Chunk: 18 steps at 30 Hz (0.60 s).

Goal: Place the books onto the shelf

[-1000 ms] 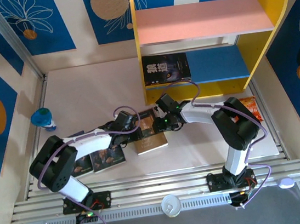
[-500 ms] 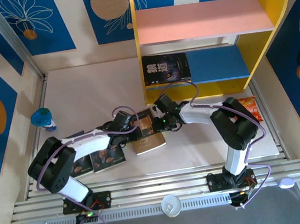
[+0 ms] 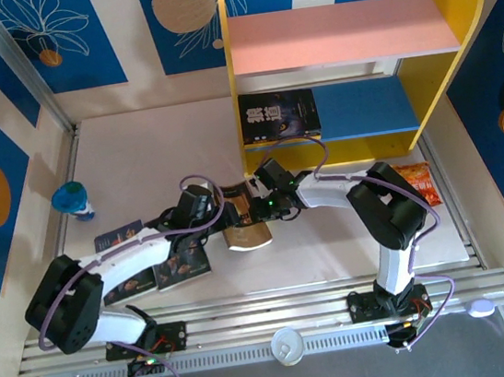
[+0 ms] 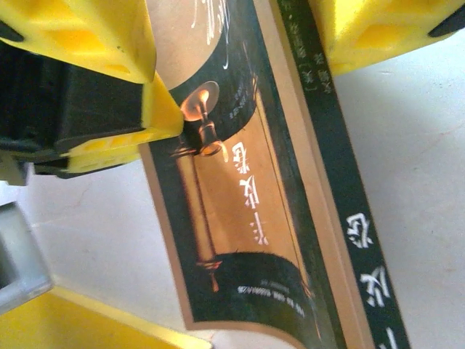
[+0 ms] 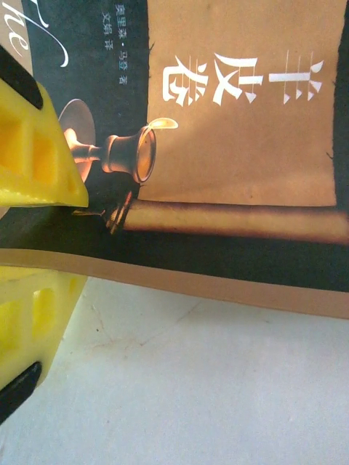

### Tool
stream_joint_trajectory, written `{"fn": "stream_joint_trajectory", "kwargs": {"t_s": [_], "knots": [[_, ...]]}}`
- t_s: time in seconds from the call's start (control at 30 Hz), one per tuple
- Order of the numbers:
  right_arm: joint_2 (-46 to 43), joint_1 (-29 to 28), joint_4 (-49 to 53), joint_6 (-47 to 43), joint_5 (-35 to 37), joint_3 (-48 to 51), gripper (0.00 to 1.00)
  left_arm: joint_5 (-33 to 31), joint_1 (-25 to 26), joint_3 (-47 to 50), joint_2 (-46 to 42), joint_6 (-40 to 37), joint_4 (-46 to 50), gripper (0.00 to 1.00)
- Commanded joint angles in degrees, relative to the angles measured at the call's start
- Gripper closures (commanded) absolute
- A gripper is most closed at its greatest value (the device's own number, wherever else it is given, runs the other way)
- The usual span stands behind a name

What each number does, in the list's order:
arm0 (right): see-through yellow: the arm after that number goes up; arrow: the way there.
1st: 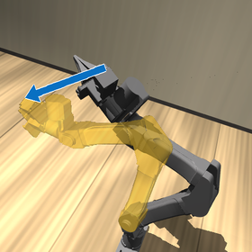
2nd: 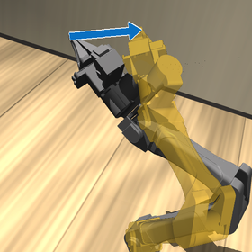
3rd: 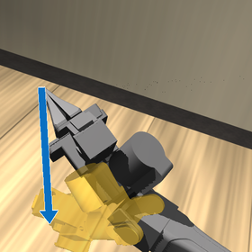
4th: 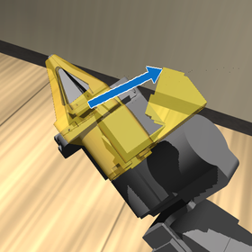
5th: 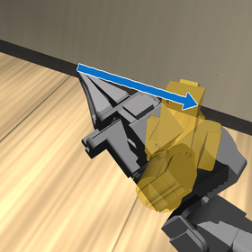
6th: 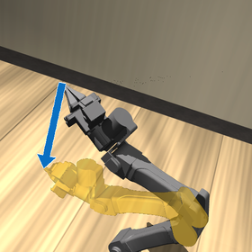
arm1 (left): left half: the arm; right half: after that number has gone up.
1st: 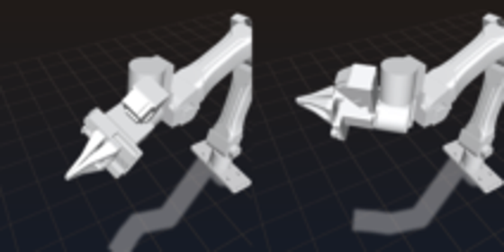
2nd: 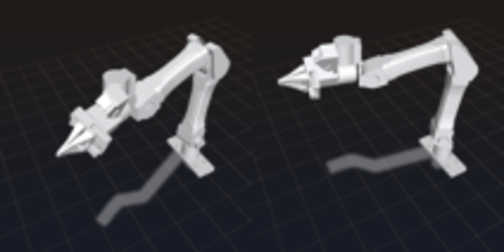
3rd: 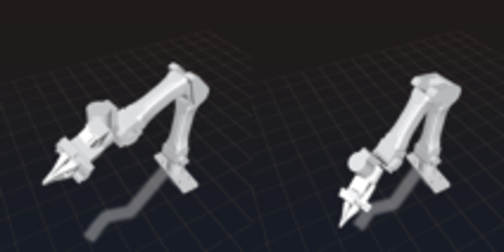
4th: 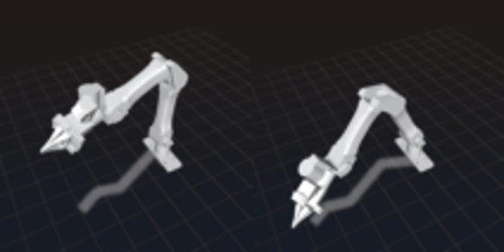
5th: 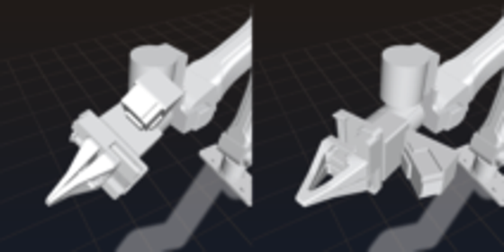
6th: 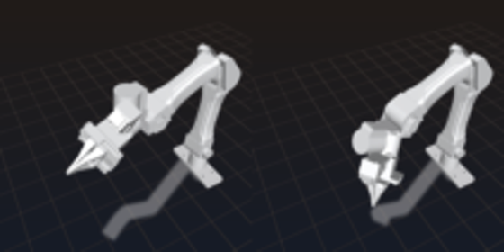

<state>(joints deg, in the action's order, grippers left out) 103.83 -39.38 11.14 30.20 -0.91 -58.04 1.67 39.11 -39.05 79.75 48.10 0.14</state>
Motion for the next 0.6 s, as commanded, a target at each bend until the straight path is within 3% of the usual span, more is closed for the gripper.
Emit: {"fn": "stream_joint_trajectory", "kwargs": {"t_s": [0.0,0.17,0.57], "knots": [[2.78,-1.93,3.23,-0.22,-2.52,1.18,0.78,3.62,0.43,-1.01,2.0,0.24,-3.5,0.47],[2.78,-1.76,3.5,-0.05,-2.14,1.26,0.76,2.34,0.41,-1.68,2.12,-0.48,-1.73,0.48],[0.52,0.23,3.47,-0.14,-1.47,2.84,0.6,-0.28,0.4,-2.44,0.67,-2.14,1.92,0.58]]}}
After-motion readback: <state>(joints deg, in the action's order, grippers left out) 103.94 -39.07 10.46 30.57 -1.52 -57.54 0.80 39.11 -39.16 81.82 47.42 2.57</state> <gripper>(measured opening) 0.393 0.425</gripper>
